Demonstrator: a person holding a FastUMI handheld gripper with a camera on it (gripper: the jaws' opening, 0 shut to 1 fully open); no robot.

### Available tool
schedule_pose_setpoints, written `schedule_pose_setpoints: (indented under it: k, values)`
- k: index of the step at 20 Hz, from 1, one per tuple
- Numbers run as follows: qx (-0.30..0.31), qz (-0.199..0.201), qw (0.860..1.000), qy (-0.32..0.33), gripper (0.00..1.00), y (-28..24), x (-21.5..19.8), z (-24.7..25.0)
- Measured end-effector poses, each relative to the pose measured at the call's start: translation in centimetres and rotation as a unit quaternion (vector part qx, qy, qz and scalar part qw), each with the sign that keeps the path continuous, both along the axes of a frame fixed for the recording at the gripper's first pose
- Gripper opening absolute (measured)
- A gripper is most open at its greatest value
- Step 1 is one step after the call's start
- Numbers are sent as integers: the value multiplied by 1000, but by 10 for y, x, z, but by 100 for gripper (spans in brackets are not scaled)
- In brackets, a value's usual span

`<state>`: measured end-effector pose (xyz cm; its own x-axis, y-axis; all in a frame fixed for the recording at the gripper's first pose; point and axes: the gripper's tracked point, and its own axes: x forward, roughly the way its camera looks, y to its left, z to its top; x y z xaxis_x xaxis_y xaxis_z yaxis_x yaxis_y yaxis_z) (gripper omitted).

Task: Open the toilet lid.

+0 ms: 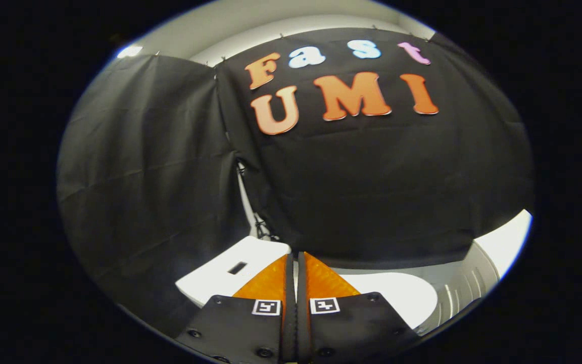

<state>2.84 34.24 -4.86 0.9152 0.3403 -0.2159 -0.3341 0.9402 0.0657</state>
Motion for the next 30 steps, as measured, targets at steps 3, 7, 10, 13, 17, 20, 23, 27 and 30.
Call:
schedule_pose_setpoints:
  k: [3, 7, 10, 13, 17, 20, 23, 27, 30]
  values:
    - [-22, -83, 996, -19, 8, -113, -16, -32]
    - [15, -138, 989, 50, 36, -193, -42, -104]
    - [28, -207, 973, 104, 74, -244, -54, -163]
    - [78, -260, 951, 149, 72, -273, -61, -208]
    - [173, -311, 912, 203, 72, -294, -58, -261]
    - [252, -339, 874, 241, 72, -296, -59, -290]
    - [304, -337, 846, 281, 72, -295, -62, -306]
    - [310, -345, 836, 293, 72, -302, -55, -321]
    - [318, -361, 829, 286, 72, -307, -43, -324]
